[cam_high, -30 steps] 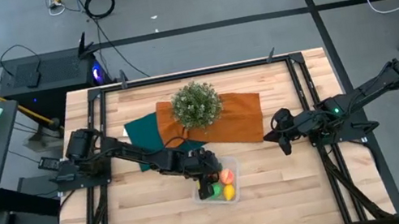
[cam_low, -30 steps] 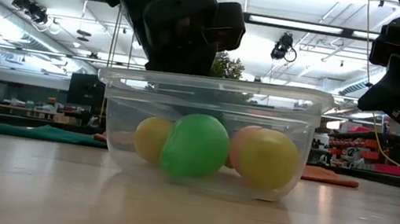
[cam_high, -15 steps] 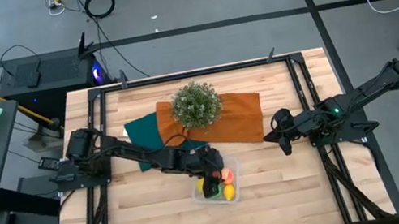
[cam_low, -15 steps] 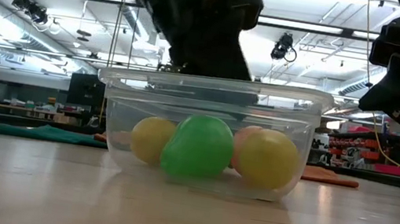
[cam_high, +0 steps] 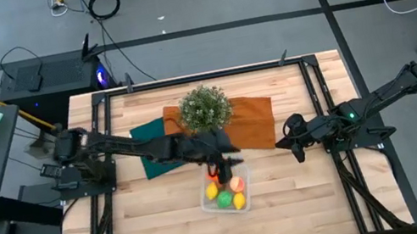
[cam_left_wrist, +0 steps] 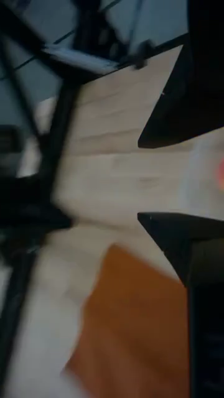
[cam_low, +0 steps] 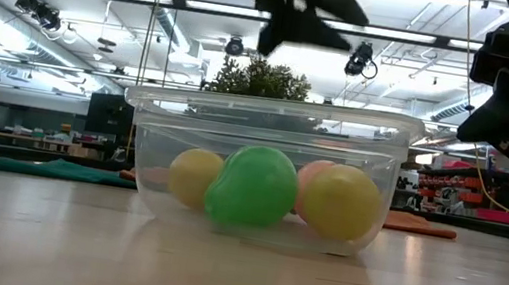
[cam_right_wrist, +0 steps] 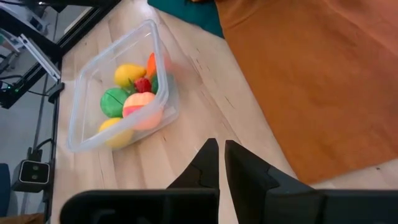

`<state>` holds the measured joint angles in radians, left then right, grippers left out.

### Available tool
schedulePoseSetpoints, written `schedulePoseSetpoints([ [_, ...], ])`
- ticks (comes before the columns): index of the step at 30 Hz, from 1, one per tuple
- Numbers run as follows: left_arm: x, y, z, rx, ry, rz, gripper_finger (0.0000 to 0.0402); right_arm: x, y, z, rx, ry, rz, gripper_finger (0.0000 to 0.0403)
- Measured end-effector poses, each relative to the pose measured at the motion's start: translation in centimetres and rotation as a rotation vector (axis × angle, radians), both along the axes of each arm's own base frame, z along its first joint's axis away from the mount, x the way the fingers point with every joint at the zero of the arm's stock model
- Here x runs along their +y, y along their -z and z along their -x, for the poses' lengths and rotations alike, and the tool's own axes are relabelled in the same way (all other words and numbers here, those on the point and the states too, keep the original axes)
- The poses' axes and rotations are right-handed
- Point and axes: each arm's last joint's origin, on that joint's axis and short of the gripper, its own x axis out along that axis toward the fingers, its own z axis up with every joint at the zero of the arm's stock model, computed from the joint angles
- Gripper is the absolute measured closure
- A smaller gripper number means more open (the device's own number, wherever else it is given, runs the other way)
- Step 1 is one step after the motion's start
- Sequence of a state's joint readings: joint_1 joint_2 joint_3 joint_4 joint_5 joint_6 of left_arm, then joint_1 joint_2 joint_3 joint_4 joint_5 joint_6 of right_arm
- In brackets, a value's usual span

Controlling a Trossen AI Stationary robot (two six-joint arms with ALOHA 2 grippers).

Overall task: Pick and placing Produce into tupperware
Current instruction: Return to Home Position

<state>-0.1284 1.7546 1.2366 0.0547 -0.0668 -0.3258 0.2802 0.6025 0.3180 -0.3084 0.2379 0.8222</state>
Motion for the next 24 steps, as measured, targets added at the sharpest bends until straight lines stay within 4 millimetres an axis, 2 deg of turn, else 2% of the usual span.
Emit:
schedulePoseSetpoints([
  [7, 2.3, -6.9, 0.8, -0.441, -0.102, -0.022, 0.0274, 0.0, 0.0, 0.0, 0.001, 0.009, -0.021, 0.0403],
  [10, 3.3, -8.5, 1.7, -0.697, -0.131, 0.018, 0.0291, 0.0, 0.0, 0.0, 0.001, 0.017, -0.035, 0.0403],
  [13, 4.3, -7.9, 3.4, -0.949, -0.153, 0.08, 0.0301, 0.0, 0.0, 0.0, 0.001, 0.022, -0.046, 0.0403],
  [17, 5.8, -6.0, 6.2, -1.17, -0.183, 0.138, 0.0312, 0.0, 0.0, 0.0, 0.001, 0.021, -0.048, 0.0403],
  [20, 6.5, -4.4, 8.1, -1.217, -0.204, 0.132, 0.032, 0.0, 0.0, 0.0, 0.002, 0.021, -0.049, 0.0403],
  [24, 7.1, -3.1, 10.1, -1.174, -0.219, 0.134, 0.0327, 0.0, 0.0, 0.0, 0.002, 0.023, -0.049, 0.0403],
])
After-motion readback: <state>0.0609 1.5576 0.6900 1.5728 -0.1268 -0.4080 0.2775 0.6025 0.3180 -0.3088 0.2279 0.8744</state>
